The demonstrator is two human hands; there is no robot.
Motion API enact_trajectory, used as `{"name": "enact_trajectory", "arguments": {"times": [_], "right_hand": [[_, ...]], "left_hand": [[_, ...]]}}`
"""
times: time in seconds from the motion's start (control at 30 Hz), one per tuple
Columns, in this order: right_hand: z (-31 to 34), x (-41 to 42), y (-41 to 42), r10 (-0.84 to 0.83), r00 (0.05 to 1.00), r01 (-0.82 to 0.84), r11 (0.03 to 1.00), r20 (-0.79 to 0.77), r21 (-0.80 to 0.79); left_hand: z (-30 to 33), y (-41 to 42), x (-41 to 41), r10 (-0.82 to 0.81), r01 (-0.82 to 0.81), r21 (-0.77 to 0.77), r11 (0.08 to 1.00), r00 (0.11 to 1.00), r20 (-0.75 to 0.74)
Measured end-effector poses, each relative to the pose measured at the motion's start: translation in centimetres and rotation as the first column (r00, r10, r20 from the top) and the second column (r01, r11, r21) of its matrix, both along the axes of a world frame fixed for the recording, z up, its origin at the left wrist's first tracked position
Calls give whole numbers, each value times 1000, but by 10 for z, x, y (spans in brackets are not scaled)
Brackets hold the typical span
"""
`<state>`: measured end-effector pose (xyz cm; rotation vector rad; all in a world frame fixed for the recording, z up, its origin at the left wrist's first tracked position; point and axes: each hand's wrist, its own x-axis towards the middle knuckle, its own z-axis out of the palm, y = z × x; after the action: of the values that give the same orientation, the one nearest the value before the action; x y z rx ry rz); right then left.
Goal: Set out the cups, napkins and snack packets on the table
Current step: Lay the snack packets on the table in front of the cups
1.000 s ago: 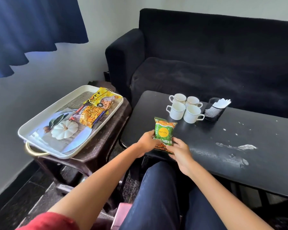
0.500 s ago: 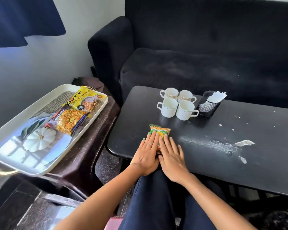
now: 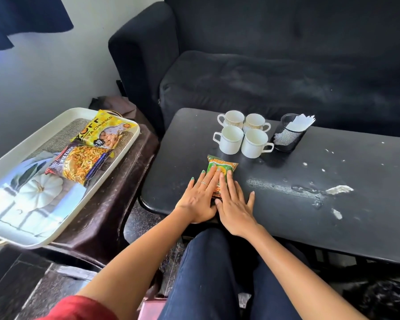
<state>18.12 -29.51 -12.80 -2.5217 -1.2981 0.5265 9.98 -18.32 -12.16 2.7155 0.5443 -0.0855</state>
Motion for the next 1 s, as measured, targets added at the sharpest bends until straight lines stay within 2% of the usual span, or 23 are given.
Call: {"name": "enact_trajectory", "arguments": {"times": [0.23, 0.33, 0.47, 0.6, 0.7, 0.77, 0.83, 0.93, 1.0], "right_hand": [[10, 3, -4, -20, 998, 22, 999, -62, 30], [21, 0, -5, -36, 999, 38, 995, -30, 89], [43, -13, 4, -3, 997, -12, 978, 71, 208], [73, -40, 27, 94, 993, -109, 955, 66, 277], [94, -62, 46, 192, 978, -208, 926, 81, 314], [106, -75, 59, 256, 960, -279, 905, 113, 321], [115, -87, 71, 308, 943, -333, 892, 126, 306], [119, -103, 87, 374, 918, -396, 877, 130, 273], [118, -112, 98, 408, 904, -427, 869, 126, 249]], "left_hand": [[9, 0, -6, 37, -37, 0, 999, 999, -28], [20, 4, -16, 56, -56, 10, 998, 998, -9], [45, 15, -37, 95, -96, 17, 995, 993, 64], [74, 31, -69, 236, -239, -3, 971, 958, 164], [94, 47, -96, 350, -363, -1, 932, 899, 263], [105, 59, -114, 461, -471, -60, 880, 818, 344], [109, 68, -131, 612, -592, -186, 784, 687, 391], [106, 75, -152, 841, -686, -492, 537, 387, 379], [108, 80, -156, 950, -629, -714, 309, 170, 261]]}}
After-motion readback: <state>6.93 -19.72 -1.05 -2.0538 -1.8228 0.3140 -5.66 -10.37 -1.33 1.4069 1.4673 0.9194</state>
